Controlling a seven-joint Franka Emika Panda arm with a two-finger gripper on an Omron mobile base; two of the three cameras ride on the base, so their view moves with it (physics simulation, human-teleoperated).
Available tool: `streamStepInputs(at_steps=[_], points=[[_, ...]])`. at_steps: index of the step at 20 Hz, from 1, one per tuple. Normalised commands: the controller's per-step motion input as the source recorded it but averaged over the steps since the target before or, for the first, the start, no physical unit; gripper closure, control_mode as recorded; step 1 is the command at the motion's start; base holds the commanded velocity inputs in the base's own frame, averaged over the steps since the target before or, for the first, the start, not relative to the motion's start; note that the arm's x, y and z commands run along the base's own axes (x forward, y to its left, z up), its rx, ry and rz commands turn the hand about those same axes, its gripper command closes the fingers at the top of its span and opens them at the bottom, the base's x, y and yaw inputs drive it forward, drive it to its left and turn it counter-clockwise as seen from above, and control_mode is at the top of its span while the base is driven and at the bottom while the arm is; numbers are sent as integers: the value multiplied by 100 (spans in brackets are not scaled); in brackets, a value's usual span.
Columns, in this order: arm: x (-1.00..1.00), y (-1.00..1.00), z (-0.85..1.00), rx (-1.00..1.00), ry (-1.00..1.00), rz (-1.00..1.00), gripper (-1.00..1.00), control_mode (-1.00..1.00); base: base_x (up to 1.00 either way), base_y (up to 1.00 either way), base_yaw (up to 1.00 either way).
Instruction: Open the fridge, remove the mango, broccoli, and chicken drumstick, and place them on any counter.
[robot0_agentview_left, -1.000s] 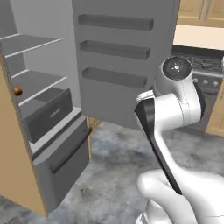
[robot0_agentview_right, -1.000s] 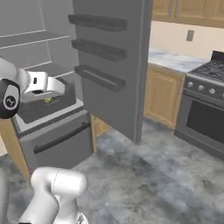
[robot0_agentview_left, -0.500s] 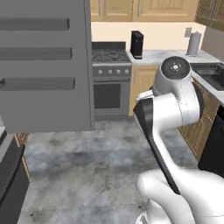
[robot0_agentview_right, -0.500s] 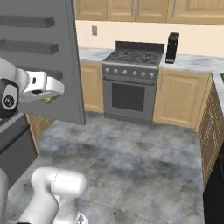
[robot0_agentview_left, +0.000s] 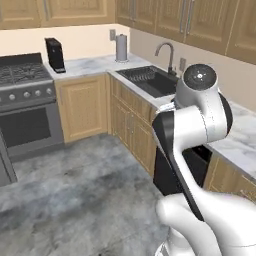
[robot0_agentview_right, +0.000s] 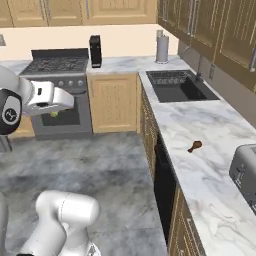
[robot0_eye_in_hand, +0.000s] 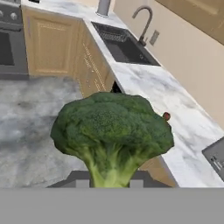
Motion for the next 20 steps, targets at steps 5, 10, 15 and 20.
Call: streamStepInputs(at_steps=[5,10,15,20], points=[[0,0,0,0,0,0,100,100,0,-87,-53],[53,-60,-13,7,0,-25,100,-100,1,-15,-8],[100,-74,-70,11,10,-23,100,-100,0,0,0],[100,-48,-100,13,23,-22,100,-100,0,0,0]])
